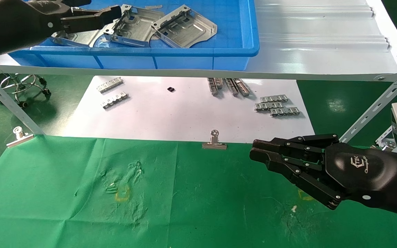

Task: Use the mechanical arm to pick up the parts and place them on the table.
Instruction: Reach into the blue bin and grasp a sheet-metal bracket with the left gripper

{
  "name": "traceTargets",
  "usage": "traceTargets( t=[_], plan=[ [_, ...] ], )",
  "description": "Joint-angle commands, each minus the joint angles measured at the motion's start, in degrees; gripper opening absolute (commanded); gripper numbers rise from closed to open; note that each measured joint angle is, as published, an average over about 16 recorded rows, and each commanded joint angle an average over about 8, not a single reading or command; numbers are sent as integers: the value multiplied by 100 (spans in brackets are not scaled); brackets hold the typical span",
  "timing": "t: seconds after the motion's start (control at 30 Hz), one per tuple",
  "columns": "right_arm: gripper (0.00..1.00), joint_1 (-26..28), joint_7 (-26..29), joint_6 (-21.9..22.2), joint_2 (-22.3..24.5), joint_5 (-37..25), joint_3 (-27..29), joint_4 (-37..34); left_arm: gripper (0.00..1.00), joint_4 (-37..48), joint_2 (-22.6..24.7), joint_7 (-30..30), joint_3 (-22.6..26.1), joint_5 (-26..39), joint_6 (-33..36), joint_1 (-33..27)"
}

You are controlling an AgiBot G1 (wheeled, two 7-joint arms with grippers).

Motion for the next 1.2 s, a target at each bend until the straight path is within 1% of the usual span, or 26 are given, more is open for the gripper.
traceTargets(
  t=[0.03,0.2,0.33,0.57,0.6,0.63,0.7,0.73,0.83,0.87,0.93,1.0,1.2],
  plan=[
    [0,0,0,0,0,0,0,0,100,249,44,-117,146,261,-34,-260],
    [0,0,0,0,0,0,0,0,100,1025,215,-32,310,570,17,-785],
    [0,0,0,0,0,0,0,0,100,1618,340,194,422,787,56,-1141],
    [0,0,0,0,0,0,0,0,100,2544,559,555,550,1029,46,-1583],
    [0,0,0,0,0,0,0,0,98,2658,589,603,564,1055,33,-1633],
    [0,0,0,0,0,0,0,0,94,2765,619,655,577,1080,15,-1679],
    [0,0,0,0,0,0,0,0,80,2954,679,757,596,1119,-33,-1754],
    [0,0,0,0,0,0,0,0,71,3040,710,813,606,1139,-66,-1786],
    [0,0,0,0,0,0,0,0,35,3256,801,994,630,1195,-220,-1855],
    [0,0,0,0,0,0,0,0,24,3318,832,1055,635,1210,-290,-1869],
    [0,0,0,0,0,0,0,0,10,3439,893,1168,639,1228,-427,-1890],
    [0,0,0,0,0,0,0,0,1,3549,946,1263,638,1238,-544,-1906],
    [0,0,0,0,0,0,0,0,0,3833,1056,1466,632,1241,-692,-1951]
  ],
)
